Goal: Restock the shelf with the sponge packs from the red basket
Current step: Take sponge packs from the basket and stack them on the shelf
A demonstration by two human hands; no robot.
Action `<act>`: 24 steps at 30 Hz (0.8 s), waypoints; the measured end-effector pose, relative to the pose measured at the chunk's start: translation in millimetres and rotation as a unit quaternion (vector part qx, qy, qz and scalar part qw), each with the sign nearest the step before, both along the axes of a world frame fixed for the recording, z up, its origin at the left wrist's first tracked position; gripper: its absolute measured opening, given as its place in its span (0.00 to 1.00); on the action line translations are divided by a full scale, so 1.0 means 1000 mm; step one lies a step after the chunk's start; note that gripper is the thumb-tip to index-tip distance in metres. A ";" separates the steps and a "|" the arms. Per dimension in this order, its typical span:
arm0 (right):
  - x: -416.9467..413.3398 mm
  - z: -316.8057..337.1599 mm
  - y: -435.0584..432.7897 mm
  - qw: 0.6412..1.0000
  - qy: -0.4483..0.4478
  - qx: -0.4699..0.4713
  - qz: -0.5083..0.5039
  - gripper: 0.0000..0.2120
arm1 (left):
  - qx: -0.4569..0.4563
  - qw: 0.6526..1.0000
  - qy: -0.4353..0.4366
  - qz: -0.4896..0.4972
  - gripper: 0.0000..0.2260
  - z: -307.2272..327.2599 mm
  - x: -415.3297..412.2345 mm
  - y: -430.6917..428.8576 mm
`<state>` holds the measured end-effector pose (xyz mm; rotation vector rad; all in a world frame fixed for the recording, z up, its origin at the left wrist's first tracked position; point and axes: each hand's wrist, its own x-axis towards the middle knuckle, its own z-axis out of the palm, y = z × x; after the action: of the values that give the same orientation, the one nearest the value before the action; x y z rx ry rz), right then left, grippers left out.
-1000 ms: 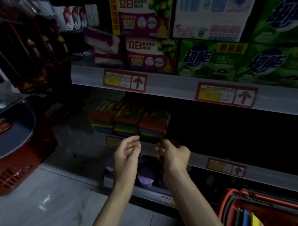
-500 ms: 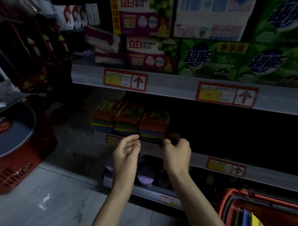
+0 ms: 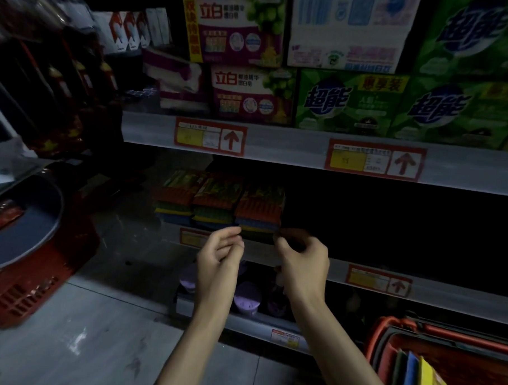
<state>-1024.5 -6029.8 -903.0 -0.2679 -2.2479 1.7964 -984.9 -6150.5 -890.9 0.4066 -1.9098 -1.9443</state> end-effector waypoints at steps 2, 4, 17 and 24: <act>0.005 0.003 0.006 1.000 0.002 -0.001 0.006 0.06 | -0.008 1.000 0.001 -0.003 0.10 0.006 0.004 0.004; 0.010 0.007 0.014 1.000 0.006 -0.002 0.018 0.05 | -0.014 1.000 0.000 -0.008 0.10 0.012 0.010 0.008; 0.093 0.060 0.149 0.972 0.041 0.123 0.196 0.21 | -0.159 0.978 -0.050 -0.121 0.16 0.054 0.120 0.076; 0.163 0.096 0.269 0.923 0.095 0.267 0.261 0.31 | -0.244 0.942 -0.081 -0.217 0.21 0.071 0.185 0.151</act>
<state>-861.5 -5760.9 -807.2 0.6345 -2.7016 1.2307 -799.8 -5999.7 -820.0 -0.0068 -2.6726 -1.6116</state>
